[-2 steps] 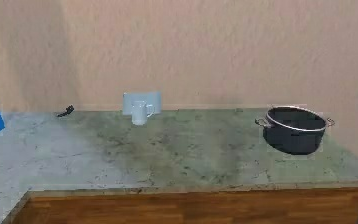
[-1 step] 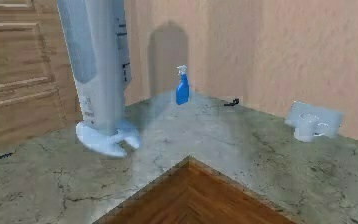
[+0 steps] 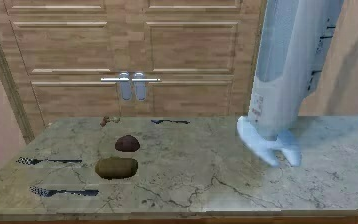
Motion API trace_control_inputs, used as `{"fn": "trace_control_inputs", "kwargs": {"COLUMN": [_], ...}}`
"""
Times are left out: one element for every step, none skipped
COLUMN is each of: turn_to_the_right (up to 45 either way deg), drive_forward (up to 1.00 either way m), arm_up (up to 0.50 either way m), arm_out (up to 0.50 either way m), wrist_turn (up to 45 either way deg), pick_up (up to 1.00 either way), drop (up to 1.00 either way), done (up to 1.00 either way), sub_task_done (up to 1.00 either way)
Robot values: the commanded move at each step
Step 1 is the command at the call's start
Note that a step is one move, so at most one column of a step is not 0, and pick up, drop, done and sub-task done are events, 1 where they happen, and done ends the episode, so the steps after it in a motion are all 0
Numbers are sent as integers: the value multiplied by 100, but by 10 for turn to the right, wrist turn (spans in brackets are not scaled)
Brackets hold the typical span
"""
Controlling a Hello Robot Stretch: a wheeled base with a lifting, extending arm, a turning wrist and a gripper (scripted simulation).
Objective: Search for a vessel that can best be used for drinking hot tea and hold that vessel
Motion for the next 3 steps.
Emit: {"fn": "trace_control_inputs", "kwargs": {"turn_to_the_right": [-90,450,450], "drive_forward": [0,0,0], "arm_up": [0,0,0], "arm_out": [0,0,0], "wrist_turn": [0,0,0], "pick_up": [0,0,0], "drop": [0,0,0], "done": [0,0,0], "sub_task_done": [0,0,0]}}
